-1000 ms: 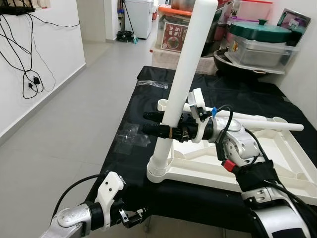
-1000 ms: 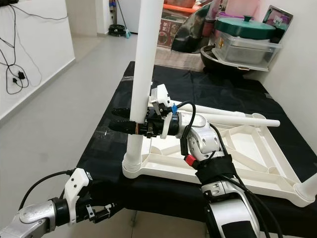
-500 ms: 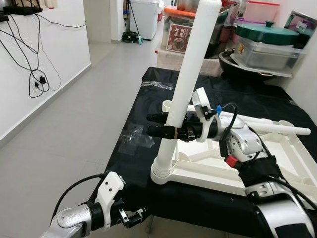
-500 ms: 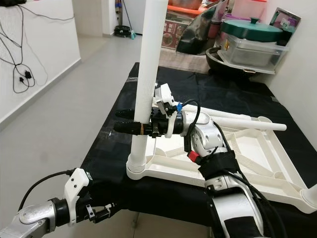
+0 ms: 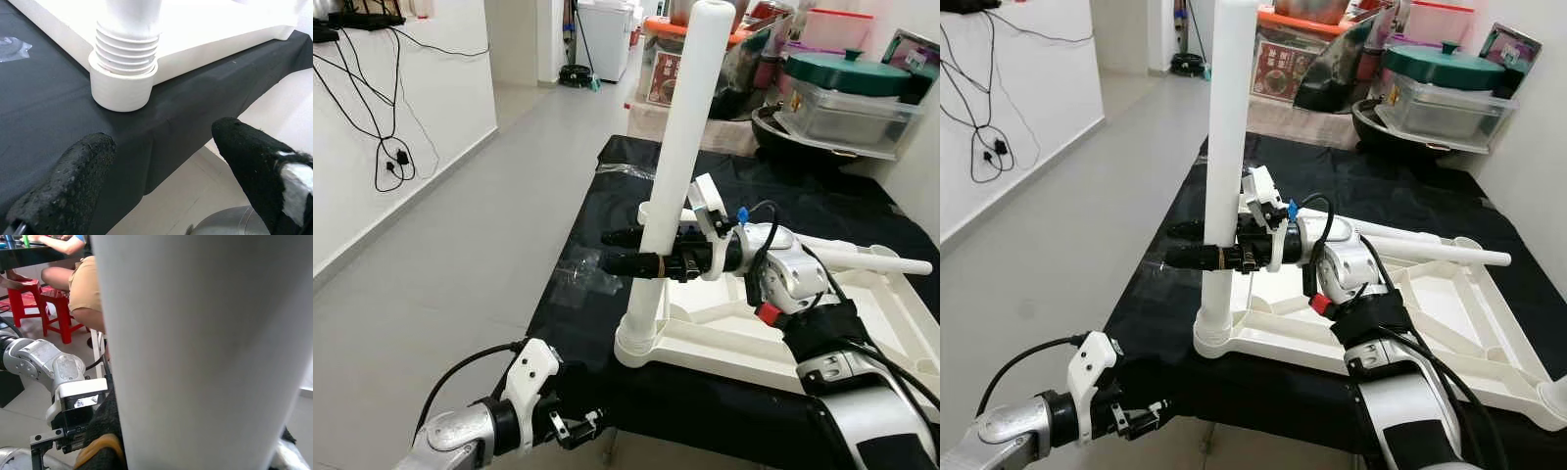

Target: Building children table

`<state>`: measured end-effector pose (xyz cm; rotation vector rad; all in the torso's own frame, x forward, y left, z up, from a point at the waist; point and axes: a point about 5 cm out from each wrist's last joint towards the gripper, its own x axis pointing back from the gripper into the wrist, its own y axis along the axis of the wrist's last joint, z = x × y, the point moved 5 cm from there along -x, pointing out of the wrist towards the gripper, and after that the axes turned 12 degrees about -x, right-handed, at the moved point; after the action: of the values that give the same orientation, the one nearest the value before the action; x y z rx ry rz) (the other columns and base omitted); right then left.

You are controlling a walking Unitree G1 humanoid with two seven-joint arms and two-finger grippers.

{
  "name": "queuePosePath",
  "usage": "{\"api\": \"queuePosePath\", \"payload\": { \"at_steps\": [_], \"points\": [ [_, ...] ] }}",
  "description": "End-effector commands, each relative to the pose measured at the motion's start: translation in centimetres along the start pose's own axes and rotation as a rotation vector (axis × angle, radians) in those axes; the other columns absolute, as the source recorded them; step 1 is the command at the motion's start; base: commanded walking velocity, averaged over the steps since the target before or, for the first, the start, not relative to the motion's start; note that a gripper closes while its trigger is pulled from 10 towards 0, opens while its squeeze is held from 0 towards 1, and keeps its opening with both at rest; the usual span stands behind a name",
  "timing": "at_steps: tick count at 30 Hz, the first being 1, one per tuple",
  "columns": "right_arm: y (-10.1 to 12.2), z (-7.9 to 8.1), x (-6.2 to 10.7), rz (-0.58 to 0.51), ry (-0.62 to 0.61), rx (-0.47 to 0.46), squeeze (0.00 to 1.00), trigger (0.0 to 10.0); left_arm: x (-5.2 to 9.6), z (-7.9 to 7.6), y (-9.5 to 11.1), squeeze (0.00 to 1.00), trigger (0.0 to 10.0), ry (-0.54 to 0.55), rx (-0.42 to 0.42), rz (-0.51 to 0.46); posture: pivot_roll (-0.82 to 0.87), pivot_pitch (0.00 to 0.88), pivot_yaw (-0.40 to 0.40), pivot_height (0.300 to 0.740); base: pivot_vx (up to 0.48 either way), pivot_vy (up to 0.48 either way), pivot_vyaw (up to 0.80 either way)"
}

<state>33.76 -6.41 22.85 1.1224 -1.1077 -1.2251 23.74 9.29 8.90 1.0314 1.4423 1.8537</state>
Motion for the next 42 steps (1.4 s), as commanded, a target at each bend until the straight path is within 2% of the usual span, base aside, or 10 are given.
{"api": "queuePosePath", "payload": {
  "at_steps": [1,13,17,22,35,38,39,40,41,42],
  "points": [
    [-3.7,0.0,1.0,0.102,-0.002,-0.128,0.0,10.0,-0.3,-0.5,-0.2,0.0,10.0,-0.015,0.014,0.003,0.09,0.0,-0.131,0.74,0.0,0.0,0.0],
    [-4.0,-0.4,0.1,0.043,-0.046,-0.155,0.0,10.0,-0.5,-0.5,-0.1,0.0,10.0,-0.012,0.017,0.001,0.09,0.0,-0.134,0.74,0.0,0.0,0.0],
    [-4.4,-1.8,-0.6,-0.028,-0.208,-0.157,0.0,10.0,-0.4,-0.5,-0.1,0.0,10.0,-0.007,0.017,0.003,0.09,0.0,-0.132,0.74,0.0,0.0,0.0],
    [-4.3,-2.4,-0.7,-0.067,-0.289,-0.131,0.0,10.0,-0.5,-0.3,-0.1,0.0,10.0,-0.004,0.013,0.002,0.09,0.0,-0.131,0.74,0.0,0.0,0.0],
    [-4.6,-2.2,-1.6,-0.091,-0.505,-0.027,0.0,10.0,-0.7,-0.1,0.1,0.0,10.0,0.014,0.01,-0.004,0.07,0.0,-0.138,0.74,0.0,0.0,0.0],
    [-5.2,-3.2,-1.5,-0.036,-0.664,-0.008,0.0,10.0,-0.7,0.0,0.1,0.0,10.0,0.021,0.009,-0.007,0.07,0.0,-0.138,0.74,0.0,0.0,0.0],
    [-5.5,-4.3,-0.8,-0.01,-0.795,-0.007,0.0,10.0,-0.8,0.0,0.1,0.0,10.0,0.024,0.009,-0.008,0.06,0.0,-0.139,0.74,0.0,0.0,0.0],
    [-5.5,-4.3,-0.8,-0.01,-0.795,-0.007,0.0,10.0,-0.8,0.0,0.1,0.0,10.0,0.024,0.009,-0.008,0.06,0.0,-0.139,0.74,0.0,0.0,0.0],
    [-5.7,-5.4,0.3,-0.002,-0.942,-0.029,0.0,10.0,-0.8,0.1,0.1,0.0,10.0,0.027,0.009,-0.009,0.06,0.0,-0.139,0.74,0.0,0.0,0.0],
    [-5.7,-5.4,0.3,-0.002,-0.942,-0.029,0.0,10.0,-0.8,0.1,0.1,0.0,10.0,0.027,0.009,-0.009,0.06,0.0,-0.139,0.74,0.0,0.0,0.0]
  ]
}}
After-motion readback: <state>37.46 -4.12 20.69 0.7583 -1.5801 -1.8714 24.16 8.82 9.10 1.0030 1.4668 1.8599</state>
